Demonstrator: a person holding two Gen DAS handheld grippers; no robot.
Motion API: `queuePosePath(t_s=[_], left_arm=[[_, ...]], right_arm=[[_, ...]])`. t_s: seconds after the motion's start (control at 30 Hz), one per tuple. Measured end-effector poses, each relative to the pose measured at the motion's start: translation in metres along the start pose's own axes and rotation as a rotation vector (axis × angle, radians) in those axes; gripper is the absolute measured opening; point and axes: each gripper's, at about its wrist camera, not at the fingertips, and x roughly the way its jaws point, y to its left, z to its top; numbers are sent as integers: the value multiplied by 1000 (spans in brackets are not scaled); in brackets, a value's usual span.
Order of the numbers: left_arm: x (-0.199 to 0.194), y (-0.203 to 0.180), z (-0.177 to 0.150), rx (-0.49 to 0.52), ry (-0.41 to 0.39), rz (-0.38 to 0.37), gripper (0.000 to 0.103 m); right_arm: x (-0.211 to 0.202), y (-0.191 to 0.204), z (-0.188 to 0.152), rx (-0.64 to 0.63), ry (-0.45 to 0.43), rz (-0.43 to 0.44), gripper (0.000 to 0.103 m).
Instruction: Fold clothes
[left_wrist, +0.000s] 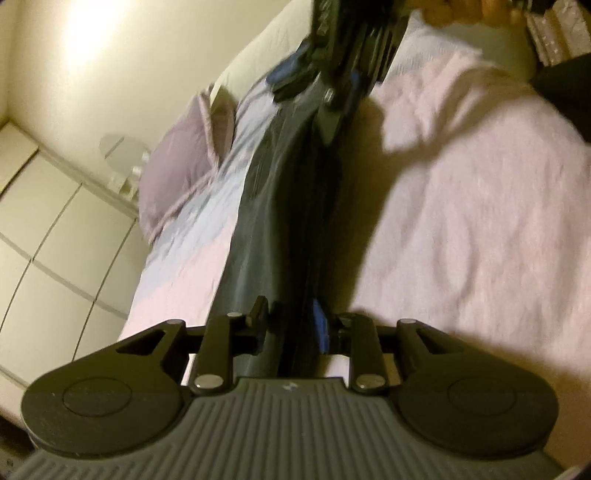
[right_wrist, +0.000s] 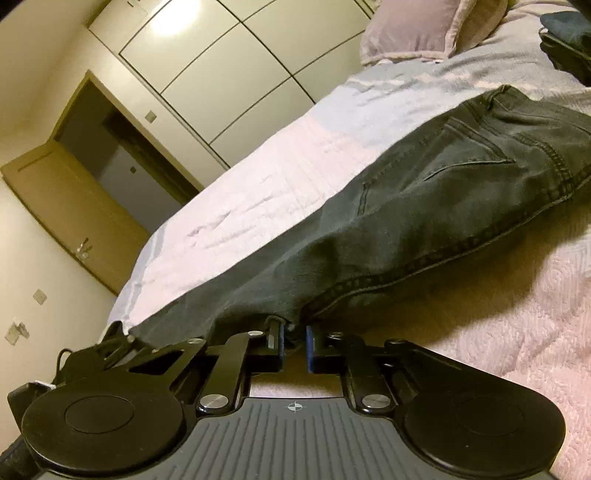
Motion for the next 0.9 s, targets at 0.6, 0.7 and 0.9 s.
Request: queuePosePath(t_s=[0.6,0.7,0.9], left_arm=[[-37,39,-108,-77,291,167,43],[-35,36,-112,-30,300,173,51],[-8,33,-111,35,308,190,54]], right_arm=[[-34,5,-50,-1082,55,-439,70],[-25,-21,-43,-1243,116,-532,70],[13,-55,-32,-1522,155,-583,70]])
